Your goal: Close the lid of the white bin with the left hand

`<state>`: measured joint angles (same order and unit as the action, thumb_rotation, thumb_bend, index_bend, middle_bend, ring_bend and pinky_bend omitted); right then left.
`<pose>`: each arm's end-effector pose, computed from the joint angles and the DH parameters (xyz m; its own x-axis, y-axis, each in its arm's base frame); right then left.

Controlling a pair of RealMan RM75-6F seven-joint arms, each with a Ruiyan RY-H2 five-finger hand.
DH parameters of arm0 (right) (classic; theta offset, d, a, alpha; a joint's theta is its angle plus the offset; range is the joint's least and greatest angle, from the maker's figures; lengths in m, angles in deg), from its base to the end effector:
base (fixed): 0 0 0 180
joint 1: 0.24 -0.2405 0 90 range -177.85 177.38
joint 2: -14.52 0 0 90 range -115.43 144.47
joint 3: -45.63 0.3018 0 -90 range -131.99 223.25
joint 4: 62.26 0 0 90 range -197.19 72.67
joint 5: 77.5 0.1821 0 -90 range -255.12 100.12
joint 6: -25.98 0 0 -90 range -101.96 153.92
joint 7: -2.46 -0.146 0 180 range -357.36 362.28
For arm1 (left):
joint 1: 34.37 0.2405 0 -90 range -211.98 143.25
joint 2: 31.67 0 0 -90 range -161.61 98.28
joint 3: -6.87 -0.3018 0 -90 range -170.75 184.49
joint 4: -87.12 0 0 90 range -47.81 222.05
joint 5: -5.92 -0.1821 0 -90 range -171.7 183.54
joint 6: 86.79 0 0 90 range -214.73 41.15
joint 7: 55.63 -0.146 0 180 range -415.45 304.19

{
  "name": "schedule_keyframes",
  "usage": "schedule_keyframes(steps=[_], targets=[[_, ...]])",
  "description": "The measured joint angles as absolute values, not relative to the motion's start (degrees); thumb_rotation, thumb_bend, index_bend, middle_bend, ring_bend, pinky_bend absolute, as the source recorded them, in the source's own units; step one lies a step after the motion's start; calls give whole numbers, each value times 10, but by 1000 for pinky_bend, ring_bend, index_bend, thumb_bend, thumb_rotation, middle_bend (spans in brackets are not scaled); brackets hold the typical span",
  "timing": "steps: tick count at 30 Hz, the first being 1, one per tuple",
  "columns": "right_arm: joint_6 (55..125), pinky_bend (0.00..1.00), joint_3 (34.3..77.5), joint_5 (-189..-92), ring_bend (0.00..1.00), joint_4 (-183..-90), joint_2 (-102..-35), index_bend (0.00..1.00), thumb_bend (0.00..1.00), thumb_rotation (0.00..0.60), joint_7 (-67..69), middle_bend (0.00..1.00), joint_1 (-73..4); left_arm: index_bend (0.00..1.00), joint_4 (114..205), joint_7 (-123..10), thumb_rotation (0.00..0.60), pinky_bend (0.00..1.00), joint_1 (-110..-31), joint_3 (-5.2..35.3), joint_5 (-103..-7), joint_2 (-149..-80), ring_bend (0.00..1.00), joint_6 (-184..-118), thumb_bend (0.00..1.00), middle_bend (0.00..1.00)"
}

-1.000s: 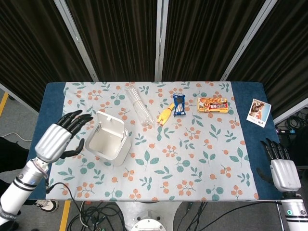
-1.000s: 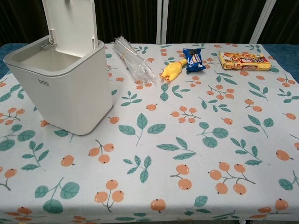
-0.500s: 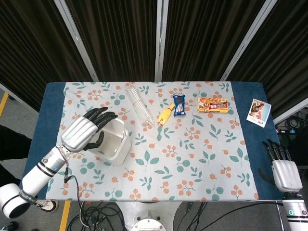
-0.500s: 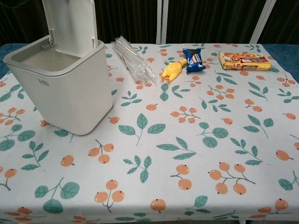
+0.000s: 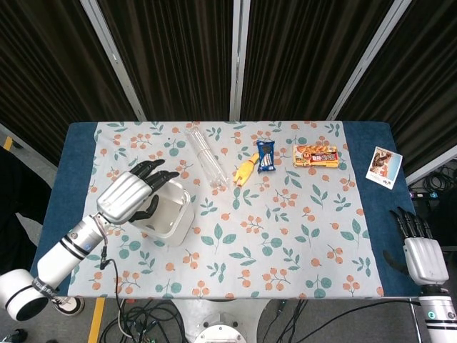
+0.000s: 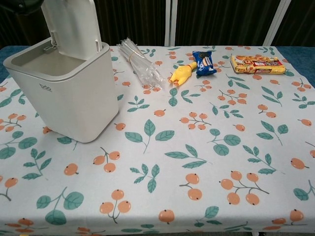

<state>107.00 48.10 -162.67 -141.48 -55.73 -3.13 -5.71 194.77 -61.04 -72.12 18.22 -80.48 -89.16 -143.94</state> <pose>-0.3801 -0.1892 0.1782 0.4144 -0.0647 0.9078 -0.9091 0.0162 0.4162 -0.1440 0.3259 0.1766 0.4832 0.0986 0.8699 0.7244 -0.6031 -0.3340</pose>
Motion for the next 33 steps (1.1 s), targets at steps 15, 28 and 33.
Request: schedule_keyframes(steps=[15,28,33], targets=[[1062,0,477,-1630,0,-1413,-564,0,213,600,-26,0,-60,142,2008,-649,474,157,-684,137,-826,-846,51,-1468,708,353],[1058,0,476,-1630,0,-1417,-566,0,214,600,-16,0,-62,141,2000,-646,475,157,-652,102,-857,-860,51,-1497,708,363],[1055,0,475,-1629,0,-1417,-567,0,213,600,-15,0,-63,142,1991,-644,475,157,-646,96,-865,-872,51,-1506,708,363]])
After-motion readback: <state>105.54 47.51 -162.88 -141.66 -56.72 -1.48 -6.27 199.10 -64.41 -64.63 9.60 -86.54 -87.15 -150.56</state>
